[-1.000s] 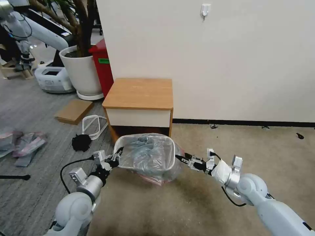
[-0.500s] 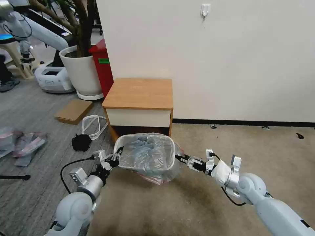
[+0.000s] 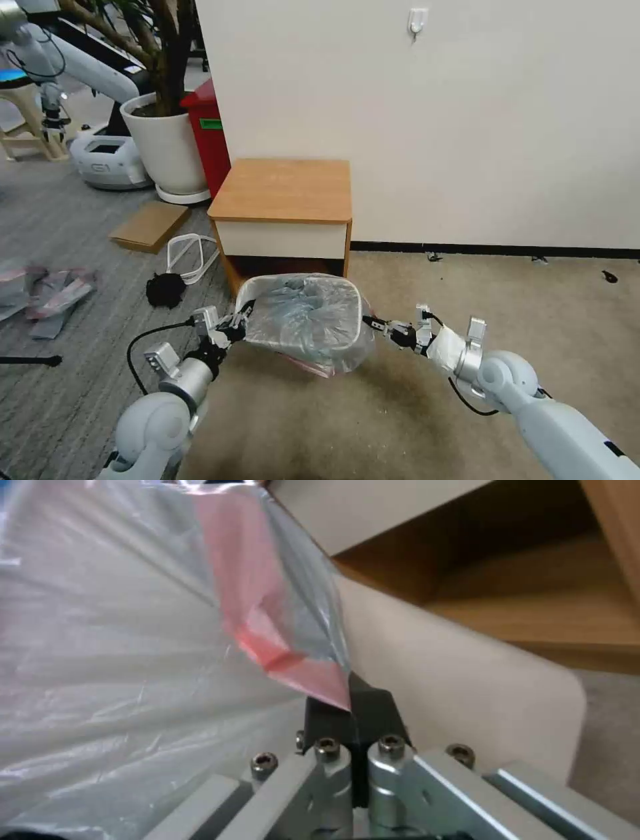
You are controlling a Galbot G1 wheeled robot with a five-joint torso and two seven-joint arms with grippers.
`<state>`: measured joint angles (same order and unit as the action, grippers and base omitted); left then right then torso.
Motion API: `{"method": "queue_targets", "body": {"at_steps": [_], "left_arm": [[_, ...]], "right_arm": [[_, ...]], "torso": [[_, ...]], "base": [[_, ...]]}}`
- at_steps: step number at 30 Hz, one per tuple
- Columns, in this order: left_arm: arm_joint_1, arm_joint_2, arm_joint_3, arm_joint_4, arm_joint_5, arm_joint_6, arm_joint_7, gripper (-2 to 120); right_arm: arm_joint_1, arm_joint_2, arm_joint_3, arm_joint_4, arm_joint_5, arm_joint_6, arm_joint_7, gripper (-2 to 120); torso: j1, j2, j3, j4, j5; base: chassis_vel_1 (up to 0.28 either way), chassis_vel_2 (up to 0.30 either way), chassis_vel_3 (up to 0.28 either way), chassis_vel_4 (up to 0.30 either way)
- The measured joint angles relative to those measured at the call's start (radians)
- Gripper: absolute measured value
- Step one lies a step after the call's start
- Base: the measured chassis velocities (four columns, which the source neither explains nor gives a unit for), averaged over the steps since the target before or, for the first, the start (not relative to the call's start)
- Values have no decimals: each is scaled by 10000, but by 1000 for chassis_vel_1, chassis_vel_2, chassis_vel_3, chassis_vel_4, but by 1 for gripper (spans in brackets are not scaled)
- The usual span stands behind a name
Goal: Pick up the garbage bag from the table and place it over the trash can.
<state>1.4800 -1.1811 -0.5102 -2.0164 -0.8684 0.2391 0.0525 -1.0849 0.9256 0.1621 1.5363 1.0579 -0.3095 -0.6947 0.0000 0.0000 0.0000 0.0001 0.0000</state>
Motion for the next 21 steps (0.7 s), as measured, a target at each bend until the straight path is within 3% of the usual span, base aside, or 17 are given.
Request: {"method": "queue_targets", "body": {"at_steps": [21], "left_arm": [[151,-150,-9,-246,-278,186,104,5]], "right_arm": [[889,384,-831,-1093,-1869,679,980,0]], "torso": [[0,0,0,0,-1]], "base": [[0,0,0,0]]}}
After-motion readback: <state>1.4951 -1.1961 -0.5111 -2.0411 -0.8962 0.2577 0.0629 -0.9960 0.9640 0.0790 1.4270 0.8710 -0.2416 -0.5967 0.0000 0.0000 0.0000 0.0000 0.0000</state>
